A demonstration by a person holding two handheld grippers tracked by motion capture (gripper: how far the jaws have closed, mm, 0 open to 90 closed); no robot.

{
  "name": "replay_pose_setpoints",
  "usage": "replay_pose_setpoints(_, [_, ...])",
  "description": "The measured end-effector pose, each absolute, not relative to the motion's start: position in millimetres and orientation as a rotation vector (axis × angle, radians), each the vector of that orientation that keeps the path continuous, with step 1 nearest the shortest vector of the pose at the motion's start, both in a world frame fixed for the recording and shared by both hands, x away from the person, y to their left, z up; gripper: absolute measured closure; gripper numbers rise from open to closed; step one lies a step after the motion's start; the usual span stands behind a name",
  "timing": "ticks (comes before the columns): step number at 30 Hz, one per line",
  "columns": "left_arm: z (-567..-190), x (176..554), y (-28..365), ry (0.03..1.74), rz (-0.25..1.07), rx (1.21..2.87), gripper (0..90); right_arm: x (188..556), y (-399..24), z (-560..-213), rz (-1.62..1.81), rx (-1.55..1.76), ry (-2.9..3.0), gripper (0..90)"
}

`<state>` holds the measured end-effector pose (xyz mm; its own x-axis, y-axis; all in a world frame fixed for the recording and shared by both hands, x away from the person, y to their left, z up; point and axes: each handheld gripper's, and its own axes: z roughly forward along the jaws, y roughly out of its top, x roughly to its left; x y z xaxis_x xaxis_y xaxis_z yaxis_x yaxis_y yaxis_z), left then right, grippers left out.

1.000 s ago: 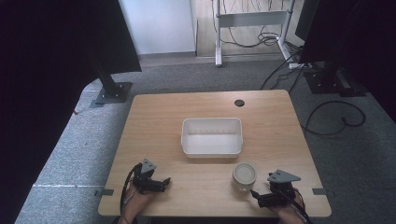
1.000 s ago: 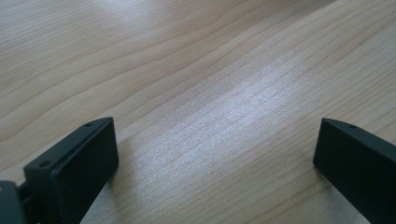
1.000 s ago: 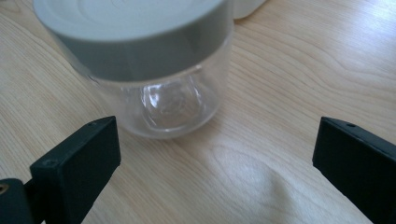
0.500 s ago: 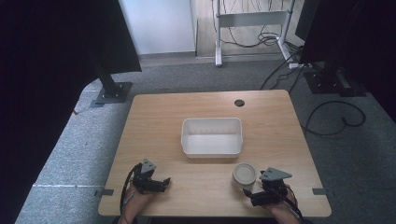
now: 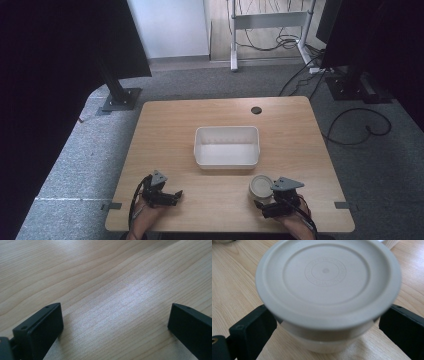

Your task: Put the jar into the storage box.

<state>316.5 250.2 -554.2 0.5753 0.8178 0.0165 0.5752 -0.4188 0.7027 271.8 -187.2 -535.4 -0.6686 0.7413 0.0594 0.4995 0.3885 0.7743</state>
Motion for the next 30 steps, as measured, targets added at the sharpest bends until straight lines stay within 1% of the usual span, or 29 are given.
replay_pose_setpoints(11, [-554.2, 316.5, 250.2, 1.105, 0.475, 2.147, 0.0, 278.8, -177.2, -535.3, 1.165, 1.086, 2.352, 4.3])
replay_pose_setpoints(15, [-554.2, 316.5, 250.2, 1.105, 0.475, 2.147, 0.0, 280.9, -172.2, -535.5, 1.139, 1.067, 2.35, 8.6])
replay_pose_setpoints(30, [-554.2, 316.5, 250.2, 1.105, 0.475, 2.147, 0.0, 276.8, -163.2, -527.5, 1.09, 1.07, 2.321, 9.3])
